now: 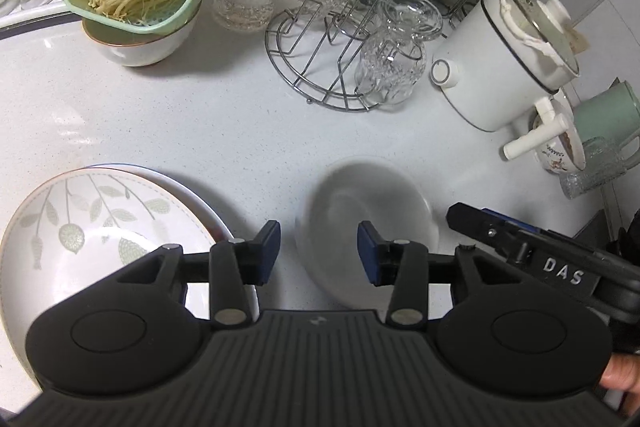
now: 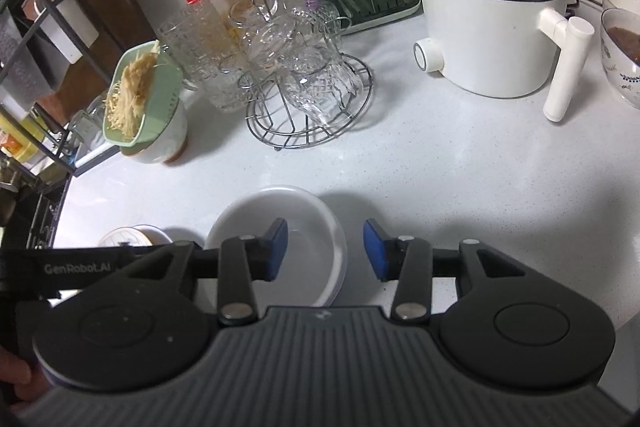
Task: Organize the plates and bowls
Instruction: 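Lift the white bowl with both grippers and carry it over the plate stack, then lower the white bowl into the blue bowls on the plates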
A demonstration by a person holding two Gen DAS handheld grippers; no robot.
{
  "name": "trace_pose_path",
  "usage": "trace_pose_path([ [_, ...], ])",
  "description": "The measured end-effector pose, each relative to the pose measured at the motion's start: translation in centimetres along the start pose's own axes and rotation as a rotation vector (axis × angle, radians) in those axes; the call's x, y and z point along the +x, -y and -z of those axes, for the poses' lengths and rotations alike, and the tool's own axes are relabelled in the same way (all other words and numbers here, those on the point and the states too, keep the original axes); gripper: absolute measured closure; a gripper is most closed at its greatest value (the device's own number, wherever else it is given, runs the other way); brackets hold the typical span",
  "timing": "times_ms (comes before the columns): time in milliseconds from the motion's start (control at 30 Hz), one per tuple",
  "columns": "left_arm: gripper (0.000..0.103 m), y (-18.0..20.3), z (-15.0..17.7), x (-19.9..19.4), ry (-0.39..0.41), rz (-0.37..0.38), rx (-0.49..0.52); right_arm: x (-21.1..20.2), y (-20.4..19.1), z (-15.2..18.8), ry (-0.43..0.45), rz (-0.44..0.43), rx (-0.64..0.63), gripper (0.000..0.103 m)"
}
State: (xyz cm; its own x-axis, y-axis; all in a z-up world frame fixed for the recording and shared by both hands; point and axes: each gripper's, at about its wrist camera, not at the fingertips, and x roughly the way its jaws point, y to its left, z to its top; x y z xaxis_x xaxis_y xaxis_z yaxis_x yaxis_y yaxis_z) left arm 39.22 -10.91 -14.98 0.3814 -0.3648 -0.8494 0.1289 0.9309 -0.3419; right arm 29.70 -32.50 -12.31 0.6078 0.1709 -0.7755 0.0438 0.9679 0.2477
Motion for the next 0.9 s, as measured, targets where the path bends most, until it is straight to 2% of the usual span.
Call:
trace_pose_path([
  [433, 0.06, 0.9, -0.6, 3.8, -0.054, -0.053, 0.062, 4.0, 0.8, -0.4, -0.132, -0.026, 0.01, 0.058],
  [500, 0.061, 1.0, -0.8, 4.2, -0.057, -0.048, 0.083, 4.6, 0.8, -0.3, -0.143, -0.033, 0.011, 0.062],
  [567, 0.067, 1.0, -1.1, 4.8, -0.08, -0.047, 0.091, 5.4, 1.0, -0.2, -0.164, -0.043, 0.015, 0.066],
  [700, 0.074, 0.0, -1.3, 5.6, -0.1, -0.019, 0.027, 6.4, 1.4, -0.1, -0.185, -0.075, 0.042, 0.071],
  [833, 0.086, -0.8, -0.7, 5.9, -0.1, -0.011, -0.028, 7.4, 2.0, 0.4, -0.22, -0.107, 0.088, 0.085],
  [900, 0.087, -1.1, -0.6, 5.6, -0.089, 0.012, -0.053, 7.5, 2.3, 0.5, -0.218, -0.126, 0.097, 0.087],
])
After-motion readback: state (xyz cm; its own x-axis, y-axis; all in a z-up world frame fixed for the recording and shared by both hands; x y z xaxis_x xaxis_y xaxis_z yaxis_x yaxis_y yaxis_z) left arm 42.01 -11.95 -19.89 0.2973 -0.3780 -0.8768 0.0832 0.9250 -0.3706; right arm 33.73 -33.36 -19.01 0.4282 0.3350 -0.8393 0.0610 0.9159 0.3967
